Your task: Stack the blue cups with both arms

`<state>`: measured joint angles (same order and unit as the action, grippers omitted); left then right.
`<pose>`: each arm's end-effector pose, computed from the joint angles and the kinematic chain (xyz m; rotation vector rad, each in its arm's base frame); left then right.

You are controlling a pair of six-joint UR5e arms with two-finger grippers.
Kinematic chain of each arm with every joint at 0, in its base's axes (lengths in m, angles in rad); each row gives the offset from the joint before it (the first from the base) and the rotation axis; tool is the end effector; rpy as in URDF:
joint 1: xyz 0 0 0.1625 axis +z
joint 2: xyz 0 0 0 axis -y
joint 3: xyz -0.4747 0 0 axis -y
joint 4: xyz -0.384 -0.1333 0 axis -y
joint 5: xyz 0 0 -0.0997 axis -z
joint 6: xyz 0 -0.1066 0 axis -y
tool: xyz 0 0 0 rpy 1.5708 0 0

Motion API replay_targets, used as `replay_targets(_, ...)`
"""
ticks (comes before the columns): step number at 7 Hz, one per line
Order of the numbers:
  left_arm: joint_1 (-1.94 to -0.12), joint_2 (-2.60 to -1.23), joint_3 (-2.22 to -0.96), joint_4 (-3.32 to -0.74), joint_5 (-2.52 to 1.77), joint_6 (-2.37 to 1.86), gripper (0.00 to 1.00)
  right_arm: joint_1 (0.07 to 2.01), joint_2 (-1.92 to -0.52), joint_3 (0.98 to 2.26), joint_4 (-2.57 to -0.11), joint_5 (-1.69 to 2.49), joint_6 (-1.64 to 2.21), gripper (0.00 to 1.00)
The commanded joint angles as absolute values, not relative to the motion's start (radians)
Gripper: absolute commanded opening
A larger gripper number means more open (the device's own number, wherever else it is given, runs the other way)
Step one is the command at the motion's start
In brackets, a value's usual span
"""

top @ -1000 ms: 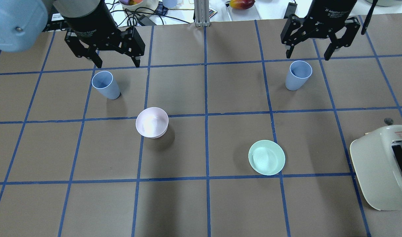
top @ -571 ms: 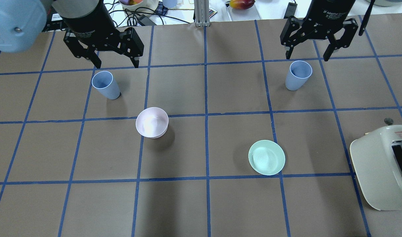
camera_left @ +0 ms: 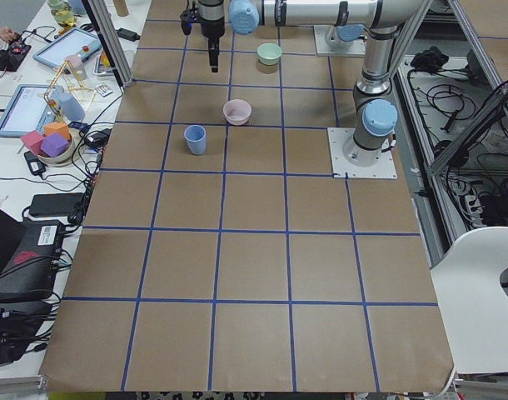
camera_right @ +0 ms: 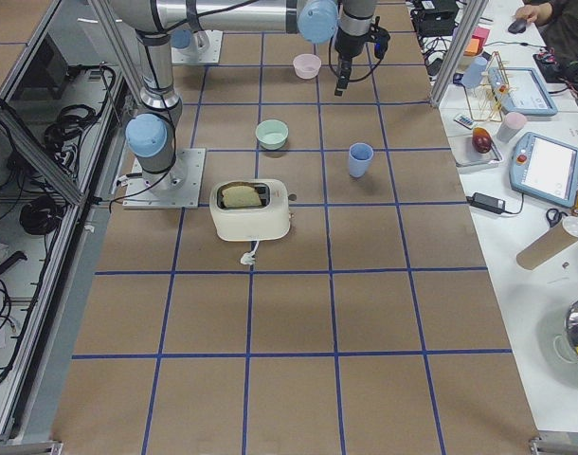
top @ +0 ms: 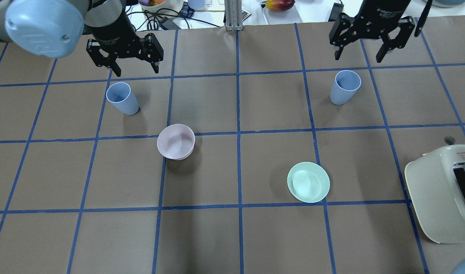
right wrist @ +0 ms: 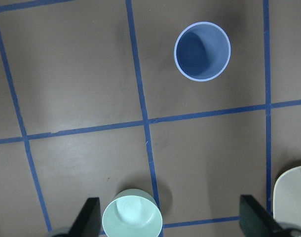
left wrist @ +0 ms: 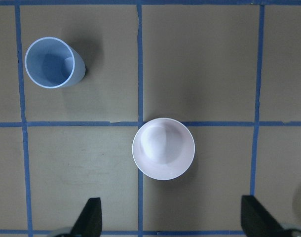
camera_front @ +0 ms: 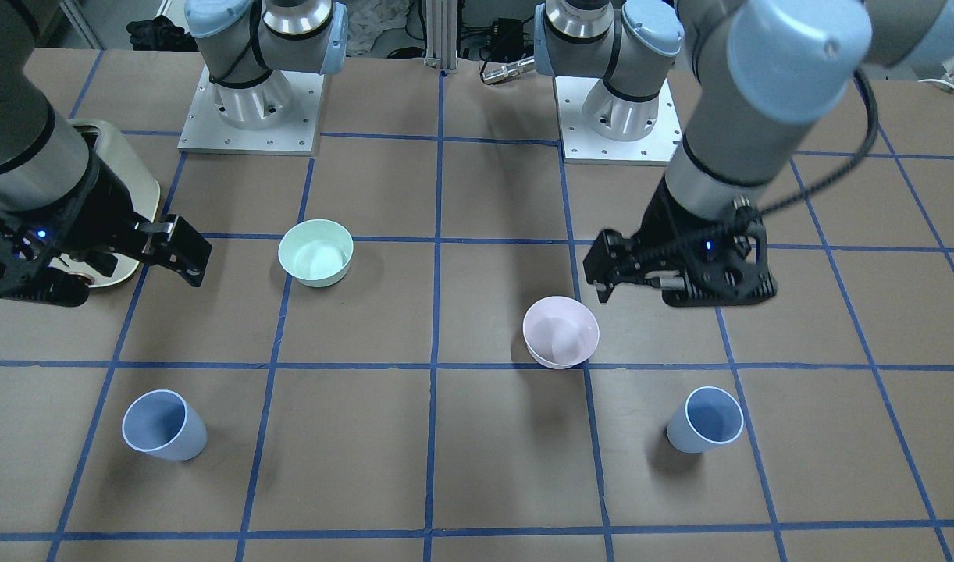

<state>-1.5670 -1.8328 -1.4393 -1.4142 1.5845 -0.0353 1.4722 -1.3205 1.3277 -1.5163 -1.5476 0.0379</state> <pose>-0.1295 -0.6066 0.4671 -0.0614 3.1274 -0.0411 0.0766 -0.6050 0.5071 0.2135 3.1078 0.0950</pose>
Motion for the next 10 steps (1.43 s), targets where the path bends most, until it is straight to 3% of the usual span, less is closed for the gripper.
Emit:
replay_targets(1, -1.491, -2.000, -1.450, -1.260, 1.620, 0.069, 1.00, 1.404, -1.223, 1.325, -1.667, -1.551, -0.045, 1.00)
replay_targets(3, -1.485, -2.095, -1.546, -1.028, 1.641, 0.075, 0.98, 1.349, -1.114, 1.330, -1.802, -1.551, -0.167, 1.00)
replay_targets(4, -1.483, -2.103, -1.568, -0.994, 1.644, 0.089, 0.79, 1.347, -1.080, 1.330, -1.822, -1.548, -0.169, 1.00)
replay_targets(5, -1.480, -2.105, -1.572, -0.999, 1.663, 0.115, 0.44, 1.345, -1.056, 1.331, -1.822, -1.551, -0.188, 1.00)
replay_targets(6, -1.480, -2.102, -1.572, -1.002, 1.664, 0.118, 0.00, 1.345, -1.031, 1.333, -1.819, -1.554, -0.202, 1.00)
replay_targets(10, -1.503, -2.073, -1.533, -1.011, 1.729, 0.144, 0.00, 1.345, -1.012, 1.406, -1.792, -1.557, -0.202, 1.00)
